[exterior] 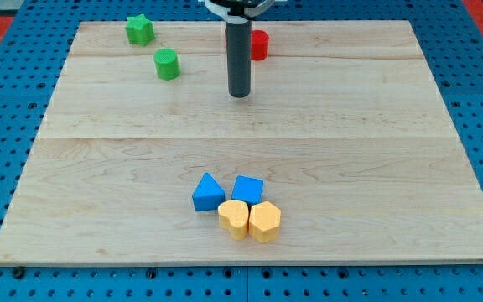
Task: Push green circle to the center
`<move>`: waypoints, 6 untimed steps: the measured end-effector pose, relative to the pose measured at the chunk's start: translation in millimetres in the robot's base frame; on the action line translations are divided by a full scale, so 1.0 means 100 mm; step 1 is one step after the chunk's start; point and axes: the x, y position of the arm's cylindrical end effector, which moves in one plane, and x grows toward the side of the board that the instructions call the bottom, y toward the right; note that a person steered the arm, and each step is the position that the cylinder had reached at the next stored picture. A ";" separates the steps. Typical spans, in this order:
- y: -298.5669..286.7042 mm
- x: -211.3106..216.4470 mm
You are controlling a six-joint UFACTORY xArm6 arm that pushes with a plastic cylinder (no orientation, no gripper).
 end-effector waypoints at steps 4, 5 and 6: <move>-1.87 -0.65; -1.10 -0.83; -0.65 -0.32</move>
